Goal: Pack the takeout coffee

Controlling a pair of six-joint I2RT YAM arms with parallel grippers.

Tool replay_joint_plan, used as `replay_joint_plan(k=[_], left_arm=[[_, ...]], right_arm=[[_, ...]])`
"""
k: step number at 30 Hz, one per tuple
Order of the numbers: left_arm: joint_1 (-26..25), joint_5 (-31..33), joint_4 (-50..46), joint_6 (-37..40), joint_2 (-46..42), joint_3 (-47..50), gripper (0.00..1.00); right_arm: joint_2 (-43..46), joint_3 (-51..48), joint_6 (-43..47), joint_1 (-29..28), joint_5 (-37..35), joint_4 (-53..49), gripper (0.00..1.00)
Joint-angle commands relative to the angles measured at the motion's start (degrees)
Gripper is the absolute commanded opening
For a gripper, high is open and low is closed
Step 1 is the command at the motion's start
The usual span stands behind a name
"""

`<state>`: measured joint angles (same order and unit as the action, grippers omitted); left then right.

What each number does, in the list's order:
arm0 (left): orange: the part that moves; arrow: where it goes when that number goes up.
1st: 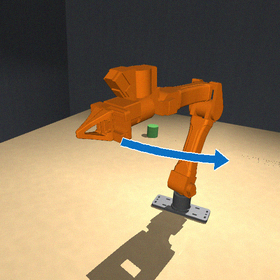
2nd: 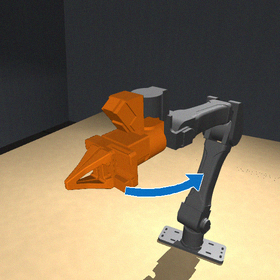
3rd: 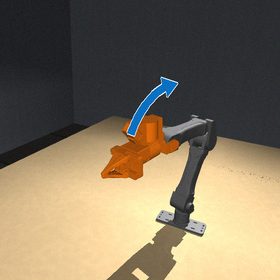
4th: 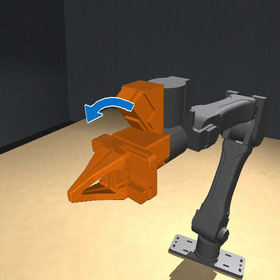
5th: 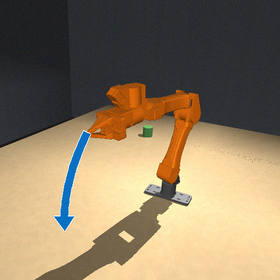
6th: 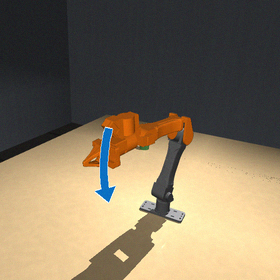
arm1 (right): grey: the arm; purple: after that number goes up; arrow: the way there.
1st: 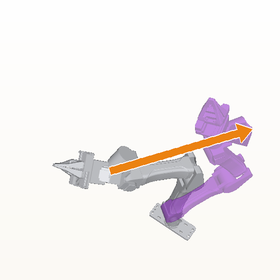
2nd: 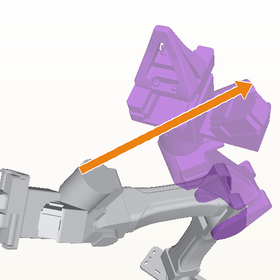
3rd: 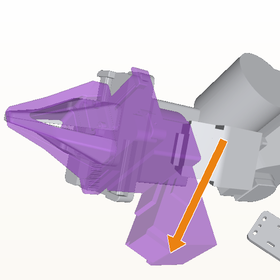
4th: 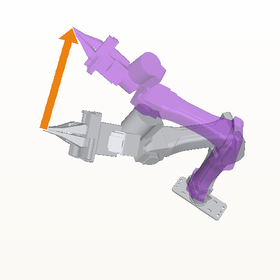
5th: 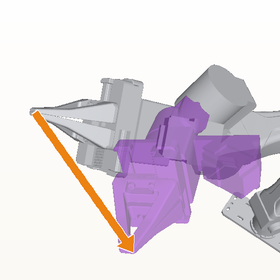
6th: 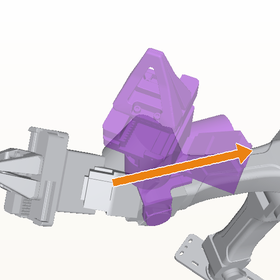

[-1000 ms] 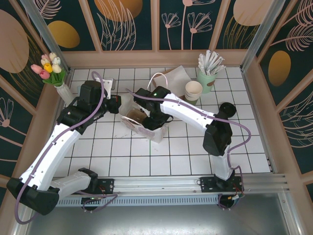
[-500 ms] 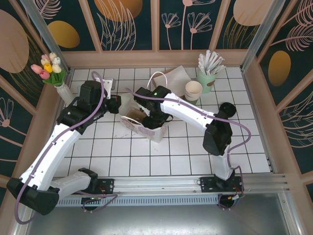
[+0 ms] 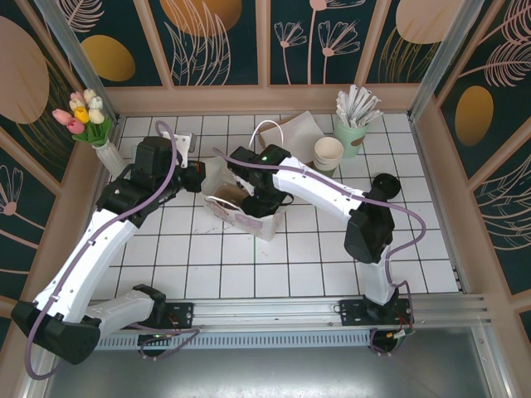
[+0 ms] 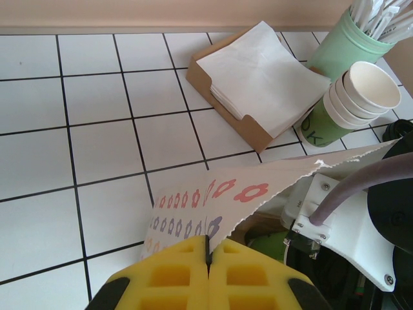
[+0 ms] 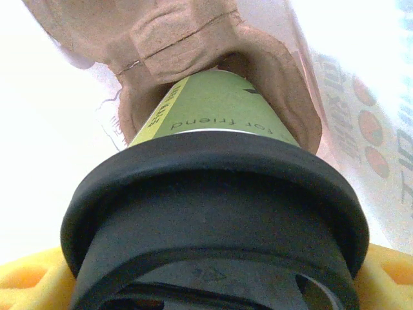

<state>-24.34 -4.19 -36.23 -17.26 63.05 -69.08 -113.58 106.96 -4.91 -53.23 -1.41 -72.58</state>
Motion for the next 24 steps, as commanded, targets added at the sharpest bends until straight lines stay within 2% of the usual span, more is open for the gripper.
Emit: replay_joint_plan(k=[1,24], left_arm=[[0.2,-0.1,1.0,0.1,0.0,-0.1,0.00],[0.2,0.0,1.2,0.3,0.1,0.1,0.00]], right_arm=[[-0.7,0.0,0.4,0.5,0.3,-0.3,0.56],[-0.2,-1.1,0.8,0.6,0.3,2.3,0.55]])
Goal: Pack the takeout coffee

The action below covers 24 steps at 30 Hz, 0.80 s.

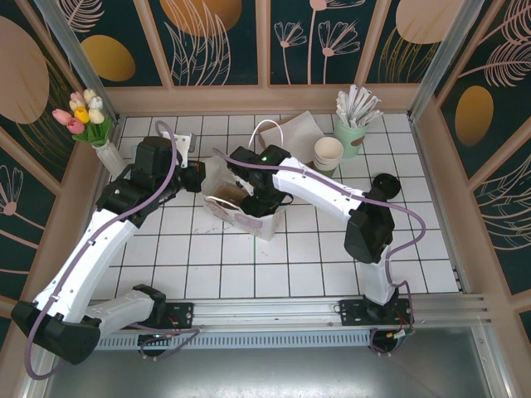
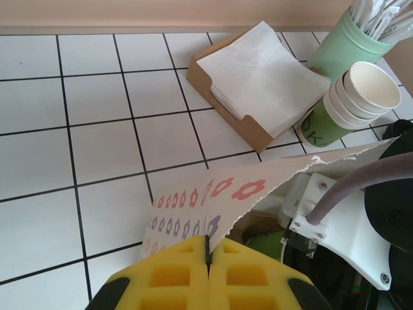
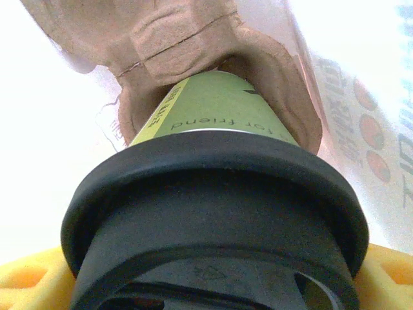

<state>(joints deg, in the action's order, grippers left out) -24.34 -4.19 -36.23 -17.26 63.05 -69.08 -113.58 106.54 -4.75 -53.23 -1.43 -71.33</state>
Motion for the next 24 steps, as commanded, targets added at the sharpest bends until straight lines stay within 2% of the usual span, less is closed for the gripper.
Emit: replay_joint_plan(k=[1,24], left_arm=[[0.2,-0.1,1.2,0.3,0.1,0.0,0.00],[0.2,-0.4,1.4,0.3,0.1,0.3,0.00]], right_arm=[[-0.2,-0.5,0.7,0.6,0.4,1.2,0.55],[0.0,-2.8,1.2,0.8,1.3,2.4,0.55]])
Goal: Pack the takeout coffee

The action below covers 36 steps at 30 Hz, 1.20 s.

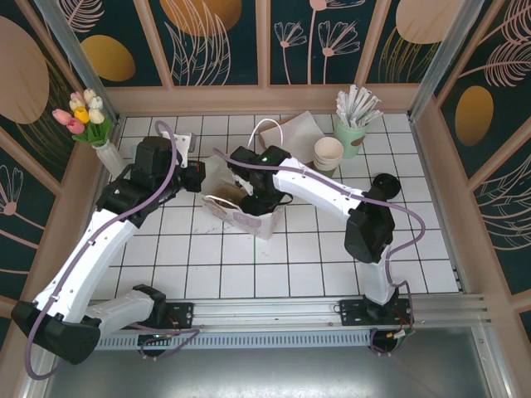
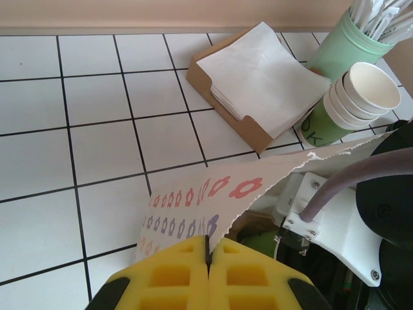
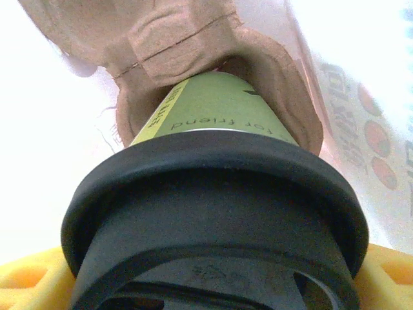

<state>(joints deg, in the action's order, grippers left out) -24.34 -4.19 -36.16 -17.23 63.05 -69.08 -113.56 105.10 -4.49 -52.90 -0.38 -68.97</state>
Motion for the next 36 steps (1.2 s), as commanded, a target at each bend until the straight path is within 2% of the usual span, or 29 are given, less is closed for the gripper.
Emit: replay_joint_plan(k=[1,36], left_arm=[[0.2,-0.5,1.3,0.2,0.1,0.3,0.00],[0.2,-0.6,1.3,0.2,0.7,0.0,0.00]], right_arm=[[-0.1,-1.7,1.0,0.4,0.2,0.1,0.55],[-0.4,-9.1,0.9,1.9,1.5,3.1,0.55]])
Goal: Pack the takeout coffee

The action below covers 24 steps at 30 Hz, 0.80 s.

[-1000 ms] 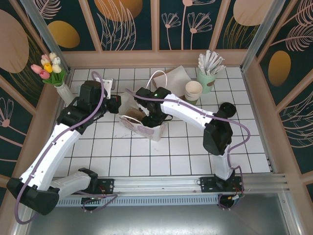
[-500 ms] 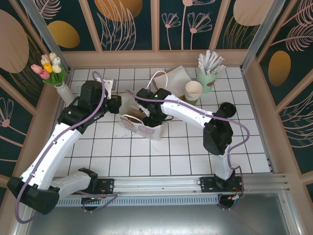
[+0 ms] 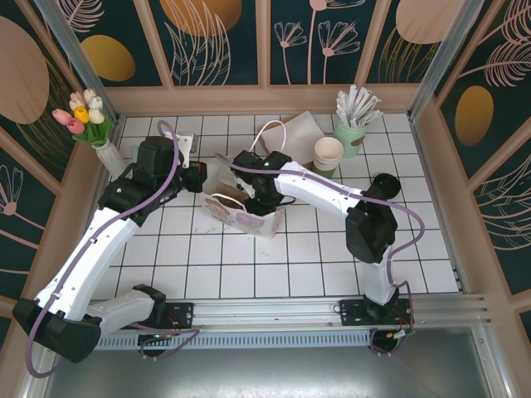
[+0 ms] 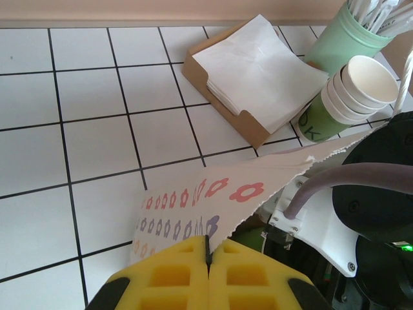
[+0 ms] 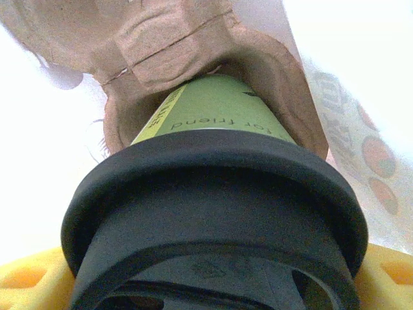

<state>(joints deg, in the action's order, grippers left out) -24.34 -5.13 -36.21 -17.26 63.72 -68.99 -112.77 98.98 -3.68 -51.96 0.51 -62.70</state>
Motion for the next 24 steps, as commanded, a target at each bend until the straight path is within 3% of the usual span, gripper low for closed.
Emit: replay_joint_plan(k=[1,24], left_arm=[[0.2,0.3,1.3,0.3,0.0,-0.1,0.00],[0.2,-0.3,1.3,0.0,0.3,-0.1,0.00]], right_arm=[[-1.3,-3.2,0.0,1.0,0.6,-3.2,0.55],[-2.0,-5.1,0.0,1.3,1.5,-2.1,0.53]])
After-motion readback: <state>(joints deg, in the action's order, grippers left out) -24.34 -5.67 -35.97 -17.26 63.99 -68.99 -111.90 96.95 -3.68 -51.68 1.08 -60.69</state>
